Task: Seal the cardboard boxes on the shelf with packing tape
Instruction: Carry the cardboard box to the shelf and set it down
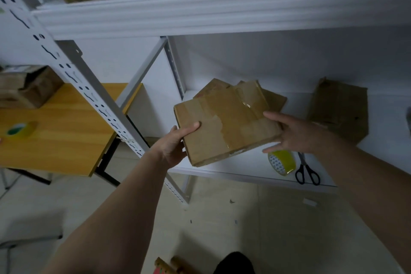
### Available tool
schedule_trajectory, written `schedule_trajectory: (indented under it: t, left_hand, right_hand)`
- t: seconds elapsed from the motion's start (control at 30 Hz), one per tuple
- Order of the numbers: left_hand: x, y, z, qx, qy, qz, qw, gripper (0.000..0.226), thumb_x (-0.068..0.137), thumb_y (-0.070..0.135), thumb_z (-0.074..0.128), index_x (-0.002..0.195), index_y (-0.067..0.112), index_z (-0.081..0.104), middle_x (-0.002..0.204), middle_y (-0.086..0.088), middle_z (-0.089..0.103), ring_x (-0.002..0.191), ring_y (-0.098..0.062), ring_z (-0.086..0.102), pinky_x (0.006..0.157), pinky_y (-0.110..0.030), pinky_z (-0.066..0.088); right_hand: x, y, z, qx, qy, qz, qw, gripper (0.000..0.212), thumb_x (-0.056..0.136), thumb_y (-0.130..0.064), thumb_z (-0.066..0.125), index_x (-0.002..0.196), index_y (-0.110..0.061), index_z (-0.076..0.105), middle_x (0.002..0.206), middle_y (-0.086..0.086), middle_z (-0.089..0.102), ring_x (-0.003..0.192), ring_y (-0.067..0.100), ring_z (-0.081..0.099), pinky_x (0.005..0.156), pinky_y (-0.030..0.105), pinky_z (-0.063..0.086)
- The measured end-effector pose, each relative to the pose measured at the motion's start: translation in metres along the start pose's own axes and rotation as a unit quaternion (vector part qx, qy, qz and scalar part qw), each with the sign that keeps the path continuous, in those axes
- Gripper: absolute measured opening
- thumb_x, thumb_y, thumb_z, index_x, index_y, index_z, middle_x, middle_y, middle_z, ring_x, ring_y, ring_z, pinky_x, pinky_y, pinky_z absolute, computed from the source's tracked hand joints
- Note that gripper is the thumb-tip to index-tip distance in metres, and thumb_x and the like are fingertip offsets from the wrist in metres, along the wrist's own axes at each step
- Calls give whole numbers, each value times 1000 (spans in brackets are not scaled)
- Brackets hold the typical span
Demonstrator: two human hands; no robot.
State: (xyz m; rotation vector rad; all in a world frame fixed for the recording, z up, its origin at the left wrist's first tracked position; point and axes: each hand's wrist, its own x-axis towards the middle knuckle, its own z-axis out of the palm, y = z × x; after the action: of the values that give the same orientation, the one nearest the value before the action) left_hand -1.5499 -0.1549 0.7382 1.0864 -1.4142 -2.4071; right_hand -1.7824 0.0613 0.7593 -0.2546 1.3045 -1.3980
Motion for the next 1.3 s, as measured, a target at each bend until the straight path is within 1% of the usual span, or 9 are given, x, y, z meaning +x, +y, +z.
schedule_trajectory:
  t: [0.13,0.27,0.33,0.4,0.53,0.8,1.07,1.2,1.3]
  left_hand:
    - [13,9,-8,47,-49,29,997,124,52,29,98,153,21,26,142,-12,55,128,-33,54,109,-54,40]
    - [23,16,10,117,-92,26,989,111,48,40,98,144,24,44,139,-10,58,129,-33,54,106,-58,43]
    - [26,25,23,124,-82,-1,989,104,48,62,90,139,28,52,136,-8,61,126,-31,57,101,-62,44]
    - [32,38,33,98,-71,-28,992,87,62,85,62,132,32,61,128,-6,67,120,-32,61,97,-65,44]
    - [61,66,33,43,-76,-72,994,97,70,95,19,131,33,62,124,-6,69,117,-35,61,95,-66,44]
    - [126,105,25,-20,-50,-68,996,86,78,89,31,129,27,63,123,-12,69,114,-37,64,94,-54,50]
    - [183,99,18,60,-68,-59,994,101,76,91,25,126,15,67,123,-18,67,115,-39,64,92,-53,52]
    - [211,85,16,82,-62,3,995,95,81,88,22,116,15,72,119,-17,69,105,-36,67,86,-47,55]
    - [237,65,9,80,-72,48,993,95,80,89,17,121,21,71,121,-14,69,110,-37,66,94,-54,50]
  right_hand:
    - [0,4,4,-3,-41,61,997,110,46,-69,82,141,-30,43,143,11,49,125,43,50,93,77,32]
    - [-5,2,-1,21,-10,44,999,94,66,-87,50,134,-22,55,132,13,59,119,42,56,95,72,37]
    - [-5,-3,-2,43,23,7,999,81,79,-81,36,122,-18,64,120,13,67,107,36,65,83,57,53]
    - [1,-5,-3,57,53,-23,997,74,85,-76,35,118,-17,66,114,11,70,102,31,68,84,50,54]
    - [25,-17,-1,109,115,-79,984,68,84,-73,41,109,-19,74,115,10,70,103,28,68,89,45,51]
    - [82,-33,26,189,184,-191,945,68,97,-56,35,60,-18,77,69,1,73,62,14,70,50,22,54]
    - [119,-22,14,193,274,-246,909,37,98,-37,51,69,-14,53,45,-3,60,38,8,58,37,15,44]
    - [143,-11,-7,155,256,-290,909,26,96,-39,50,81,-19,54,72,-1,55,57,11,58,51,19,47]
    - [165,2,-27,114,258,-344,896,22,98,-36,48,93,-16,56,61,-6,63,55,9,63,46,15,48]
